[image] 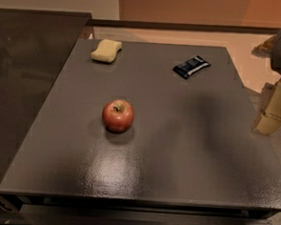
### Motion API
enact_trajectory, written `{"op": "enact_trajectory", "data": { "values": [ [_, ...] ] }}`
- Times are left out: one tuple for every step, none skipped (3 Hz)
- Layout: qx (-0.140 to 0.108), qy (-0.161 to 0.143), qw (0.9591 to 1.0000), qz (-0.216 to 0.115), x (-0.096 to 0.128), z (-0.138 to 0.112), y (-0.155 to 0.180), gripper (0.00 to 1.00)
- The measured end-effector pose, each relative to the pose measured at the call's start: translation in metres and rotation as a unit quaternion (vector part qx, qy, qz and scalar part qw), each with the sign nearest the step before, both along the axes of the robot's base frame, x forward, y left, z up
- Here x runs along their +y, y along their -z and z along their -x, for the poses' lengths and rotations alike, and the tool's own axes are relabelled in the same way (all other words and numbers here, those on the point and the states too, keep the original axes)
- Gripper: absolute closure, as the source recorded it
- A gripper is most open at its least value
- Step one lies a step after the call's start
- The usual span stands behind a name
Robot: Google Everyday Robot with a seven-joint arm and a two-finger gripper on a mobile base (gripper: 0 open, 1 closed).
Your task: Pick apple
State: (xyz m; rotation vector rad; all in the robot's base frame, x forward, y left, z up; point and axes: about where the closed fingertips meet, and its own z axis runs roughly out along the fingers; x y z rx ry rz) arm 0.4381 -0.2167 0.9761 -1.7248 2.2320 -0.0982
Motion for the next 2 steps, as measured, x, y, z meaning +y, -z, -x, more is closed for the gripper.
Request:
{"op": "enact_trajectory", "data": {
  "values": [
    [-0.001, 0.000, 1.0000, -0.003, 0.001, -0.001, -0.001, 0.00],
    [-0.003, -0.031, 0.9991, -0.029, 0.024, -0.007, -0.002, 0.00]
  ]
}}
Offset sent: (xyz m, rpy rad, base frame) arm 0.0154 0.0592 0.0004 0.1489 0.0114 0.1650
